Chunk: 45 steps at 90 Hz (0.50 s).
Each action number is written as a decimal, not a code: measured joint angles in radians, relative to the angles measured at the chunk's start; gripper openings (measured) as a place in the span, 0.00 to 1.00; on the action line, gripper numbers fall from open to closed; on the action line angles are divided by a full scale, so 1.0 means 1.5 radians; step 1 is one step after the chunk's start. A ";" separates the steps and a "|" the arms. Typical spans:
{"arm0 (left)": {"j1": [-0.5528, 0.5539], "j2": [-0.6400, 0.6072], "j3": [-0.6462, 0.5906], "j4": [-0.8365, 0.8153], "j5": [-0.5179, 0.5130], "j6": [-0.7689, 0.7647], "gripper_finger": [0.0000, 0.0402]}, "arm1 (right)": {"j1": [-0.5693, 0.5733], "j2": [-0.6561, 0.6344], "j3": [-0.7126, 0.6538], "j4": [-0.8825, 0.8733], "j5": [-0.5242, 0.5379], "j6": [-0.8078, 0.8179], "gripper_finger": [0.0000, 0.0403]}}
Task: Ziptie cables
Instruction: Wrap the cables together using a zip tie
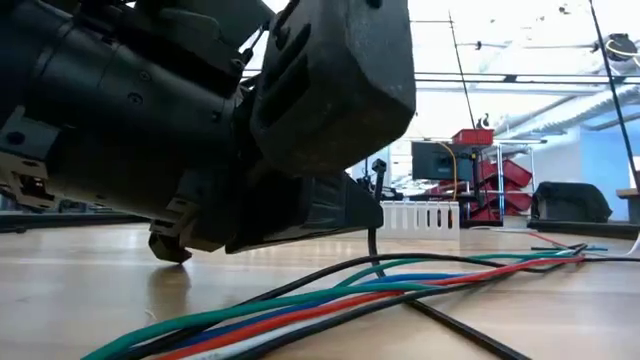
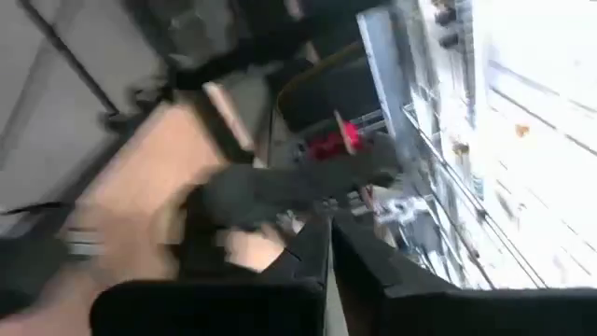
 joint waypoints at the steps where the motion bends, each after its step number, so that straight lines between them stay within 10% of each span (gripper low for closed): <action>1: 0.000 0.000 0.000 0.000 0.000 0.000 0.00 | 0.001 0.000 0.000 -0.013 0.002 0.019 0.03; 27: 0.003 0.000 0.000 0.003 -0.002 0.003 0.00 | 0.029 -0.091 0.005 -0.348 -0.044 0.495 0.03; 45: 0.006 0.000 0.000 0.003 -0.002 0.003 0.00 | 0.032 -0.090 0.004 -0.444 -0.059 0.614 0.03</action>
